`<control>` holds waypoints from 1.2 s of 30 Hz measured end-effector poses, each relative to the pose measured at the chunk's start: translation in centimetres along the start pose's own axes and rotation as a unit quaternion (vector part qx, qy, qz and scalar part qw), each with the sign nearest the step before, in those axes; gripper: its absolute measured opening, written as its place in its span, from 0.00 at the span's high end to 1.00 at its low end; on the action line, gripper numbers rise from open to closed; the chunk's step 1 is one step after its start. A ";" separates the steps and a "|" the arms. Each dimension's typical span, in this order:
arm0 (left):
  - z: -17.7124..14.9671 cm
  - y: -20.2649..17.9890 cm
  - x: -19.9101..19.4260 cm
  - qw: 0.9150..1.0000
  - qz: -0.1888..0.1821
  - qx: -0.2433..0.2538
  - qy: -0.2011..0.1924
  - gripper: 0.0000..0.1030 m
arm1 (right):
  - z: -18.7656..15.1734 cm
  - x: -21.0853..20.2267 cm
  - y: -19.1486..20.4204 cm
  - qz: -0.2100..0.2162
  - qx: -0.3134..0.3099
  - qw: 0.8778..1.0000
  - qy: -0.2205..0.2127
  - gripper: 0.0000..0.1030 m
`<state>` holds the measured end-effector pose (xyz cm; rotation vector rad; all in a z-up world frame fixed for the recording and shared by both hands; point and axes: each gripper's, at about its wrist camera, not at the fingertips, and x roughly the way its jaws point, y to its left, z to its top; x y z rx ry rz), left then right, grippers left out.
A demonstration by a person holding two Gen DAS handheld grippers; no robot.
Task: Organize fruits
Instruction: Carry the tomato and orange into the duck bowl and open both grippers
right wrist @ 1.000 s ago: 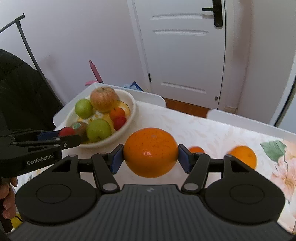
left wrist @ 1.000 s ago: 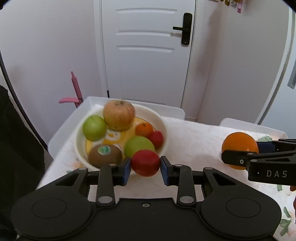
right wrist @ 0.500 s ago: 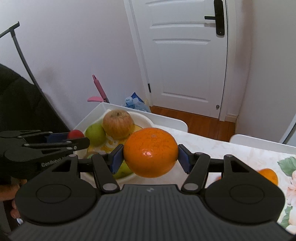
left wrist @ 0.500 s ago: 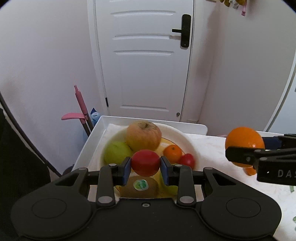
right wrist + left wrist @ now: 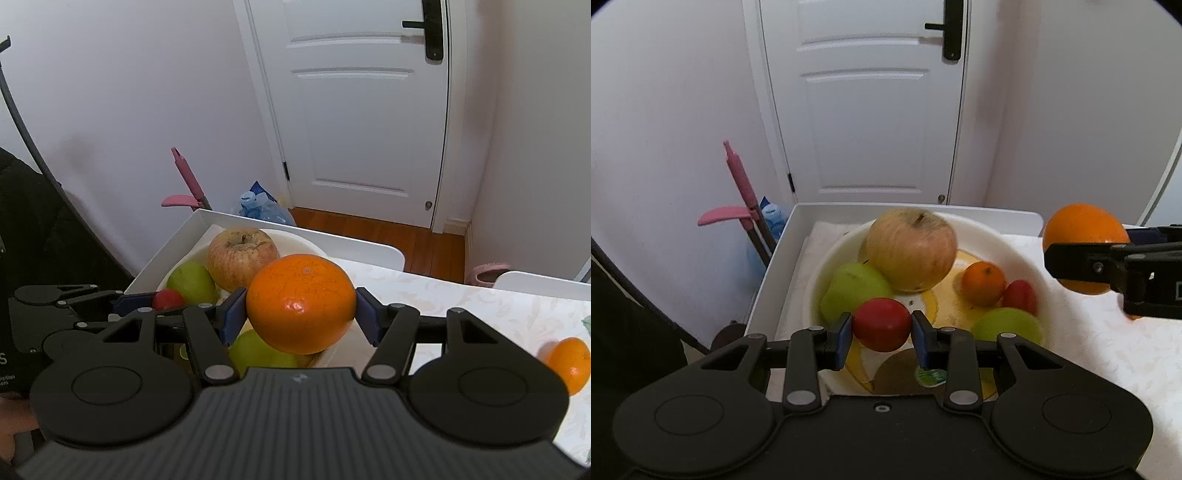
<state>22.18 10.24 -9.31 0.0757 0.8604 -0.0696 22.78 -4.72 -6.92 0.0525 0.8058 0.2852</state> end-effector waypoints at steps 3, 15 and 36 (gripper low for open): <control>0.0 0.6 -0.1 1.000 -0.006 -0.004 -0.002 0.23 | 0.1 0.6 0.5 -0.002 0.001 1.000 0.003 0.26; -0.5 1.6 -2.2 0.999 0.005 0.024 -0.022 0.07 | 1.7 2.4 2.1 0.020 -0.015 0.999 0.022 0.26; -2.3 3.0 -2.9 0.998 0.028 0.052 -0.014 0.06 | 0.6 5.4 7.0 0.035 -0.064 0.997 0.034 0.01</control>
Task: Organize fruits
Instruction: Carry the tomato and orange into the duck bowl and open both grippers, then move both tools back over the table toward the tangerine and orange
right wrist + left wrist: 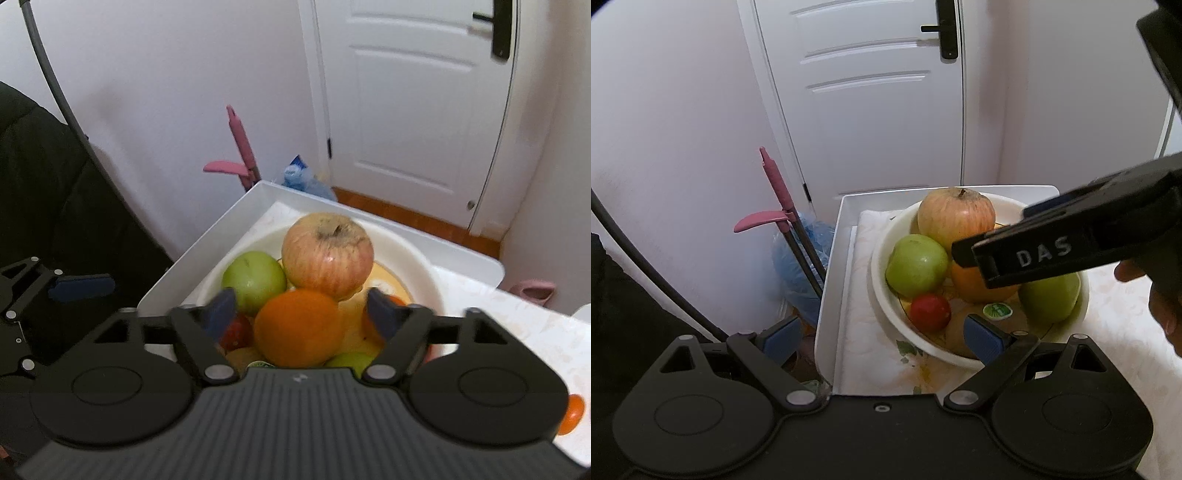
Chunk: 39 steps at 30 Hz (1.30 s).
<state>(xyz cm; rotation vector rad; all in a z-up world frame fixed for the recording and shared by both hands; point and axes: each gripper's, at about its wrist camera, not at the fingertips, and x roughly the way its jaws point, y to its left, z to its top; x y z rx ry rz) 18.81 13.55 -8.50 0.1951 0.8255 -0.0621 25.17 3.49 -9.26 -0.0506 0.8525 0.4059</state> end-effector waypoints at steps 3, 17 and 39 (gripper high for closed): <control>-0.2 0.0 -0.2 1.000 0.003 0.002 0.002 0.06 | -0.2 -0.5 -0.1 -0.001 0.007 1.000 -0.003 0.00; 0.0 -0.2 -2.3 1.000 -0.002 0.002 -0.010 0.06 | -1.1 -4.5 -0.4 -0.018 0.030 0.999 -0.019 0.00; 2.3 -9.0 -8.8 0.999 0.000 0.012 -0.035 0.03 | -6.6 -17.3 -10.1 -0.113 0.079 0.989 -0.054 0.00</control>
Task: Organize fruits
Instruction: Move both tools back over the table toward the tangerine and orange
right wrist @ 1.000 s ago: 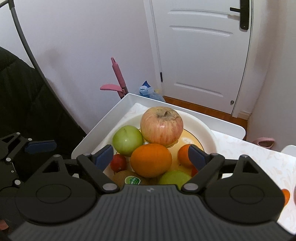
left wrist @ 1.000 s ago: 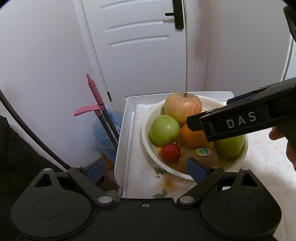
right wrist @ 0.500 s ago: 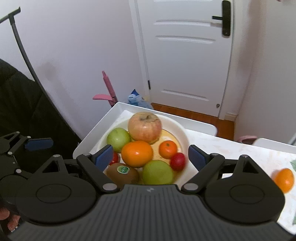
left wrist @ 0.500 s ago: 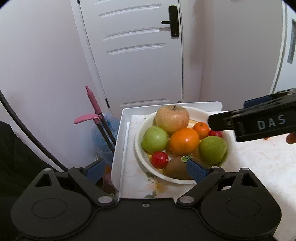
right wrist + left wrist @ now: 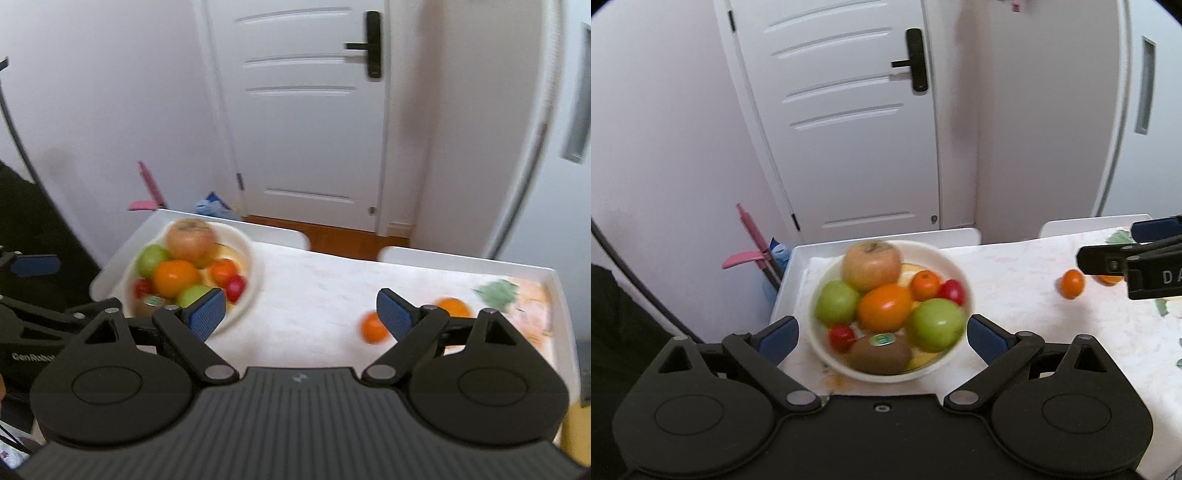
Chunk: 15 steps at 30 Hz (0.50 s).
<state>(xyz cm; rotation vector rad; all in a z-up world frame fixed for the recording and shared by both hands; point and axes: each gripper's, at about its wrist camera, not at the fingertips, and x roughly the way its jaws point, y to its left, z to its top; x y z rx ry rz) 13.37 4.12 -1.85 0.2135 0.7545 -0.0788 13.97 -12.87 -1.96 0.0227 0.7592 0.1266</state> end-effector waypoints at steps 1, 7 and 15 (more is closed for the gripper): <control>0.2 -0.9 -0.2 1.000 -0.002 0.000 0.000 0.03 | -0.2 -0.5 -1.1 -0.008 0.002 1.000 -0.003 0.00; 1.0 -6.0 -0.6 1.000 -0.019 -0.004 0.002 0.03 | -1.4 -2.5 -7.0 -0.031 0.005 0.999 -0.008 0.00; 1.8 -12.2 0.8 0.999 -0.034 0.001 0.010 0.03 | -2.8 -2.3 -13.9 -0.023 -0.015 1.000 0.012 0.00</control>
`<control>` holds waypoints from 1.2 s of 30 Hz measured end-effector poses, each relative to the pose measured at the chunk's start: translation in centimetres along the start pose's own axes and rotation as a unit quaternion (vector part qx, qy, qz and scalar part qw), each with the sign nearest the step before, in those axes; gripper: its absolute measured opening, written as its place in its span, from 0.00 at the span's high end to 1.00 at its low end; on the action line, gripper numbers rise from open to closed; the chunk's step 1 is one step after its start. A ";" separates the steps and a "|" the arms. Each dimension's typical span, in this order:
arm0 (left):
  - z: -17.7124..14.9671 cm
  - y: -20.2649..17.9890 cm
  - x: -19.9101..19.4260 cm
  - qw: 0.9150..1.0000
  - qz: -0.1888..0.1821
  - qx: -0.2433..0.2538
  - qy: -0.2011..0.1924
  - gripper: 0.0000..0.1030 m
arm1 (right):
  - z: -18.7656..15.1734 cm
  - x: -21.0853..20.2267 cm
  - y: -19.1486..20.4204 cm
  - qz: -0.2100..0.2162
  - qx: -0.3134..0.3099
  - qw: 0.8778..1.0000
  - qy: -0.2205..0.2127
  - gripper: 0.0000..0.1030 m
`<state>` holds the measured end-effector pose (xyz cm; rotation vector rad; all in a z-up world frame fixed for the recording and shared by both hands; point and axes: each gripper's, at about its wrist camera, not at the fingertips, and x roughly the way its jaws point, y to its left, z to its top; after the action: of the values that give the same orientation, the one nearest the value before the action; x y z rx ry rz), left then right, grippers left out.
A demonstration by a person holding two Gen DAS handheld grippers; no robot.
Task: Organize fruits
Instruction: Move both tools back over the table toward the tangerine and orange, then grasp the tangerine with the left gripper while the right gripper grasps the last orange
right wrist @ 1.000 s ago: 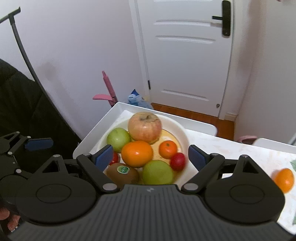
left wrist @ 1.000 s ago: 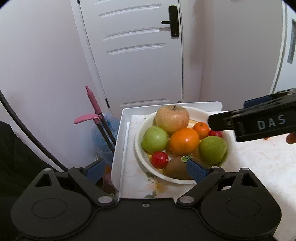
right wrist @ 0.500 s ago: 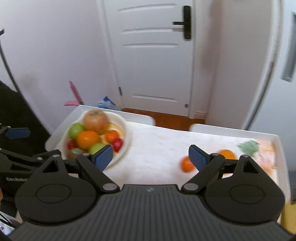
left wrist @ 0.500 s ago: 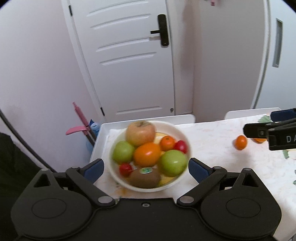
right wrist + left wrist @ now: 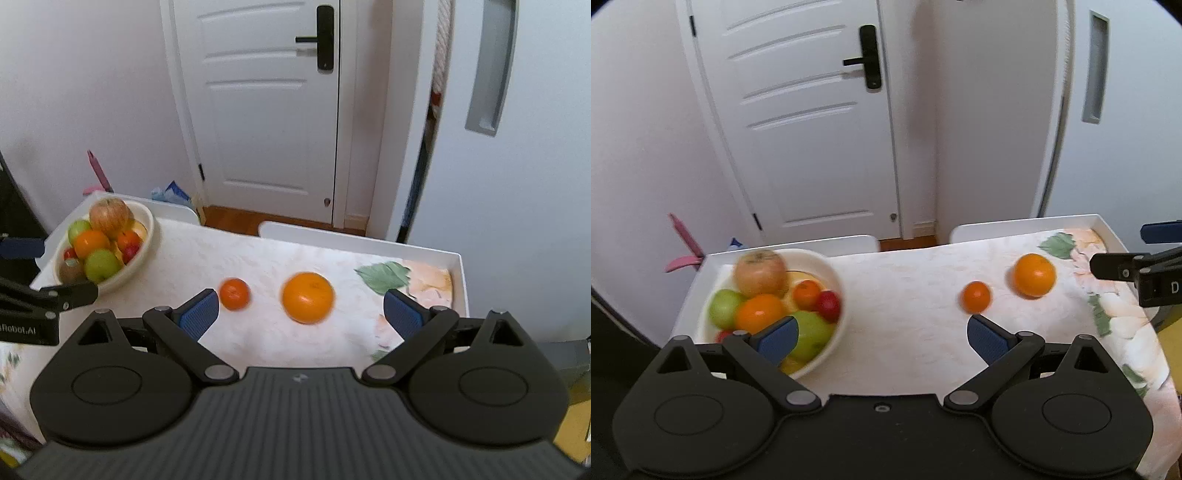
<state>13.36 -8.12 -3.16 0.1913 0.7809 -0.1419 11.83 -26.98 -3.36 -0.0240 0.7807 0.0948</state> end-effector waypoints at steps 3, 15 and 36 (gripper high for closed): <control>0.2 -1.7 1.5 1.000 -0.005 -0.001 0.003 0.03 | -0.5 1.0 -2.0 0.009 -0.006 1.000 0.010 0.00; 0.1 -5.1 9.8 0.999 -0.034 0.008 0.031 0.21 | -2.5 7.4 -5.6 0.057 -0.041 0.997 0.029 0.00; 0.4 -8.3 15.0 0.995 -0.069 0.053 0.041 0.60 | -3.1 12.9 -4.5 0.109 -0.071 0.990 0.048 0.04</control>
<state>22.56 -17.09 -14.47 0.2444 0.8683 -0.3082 19.18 -30.70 -14.68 -0.0797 0.8709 0.3586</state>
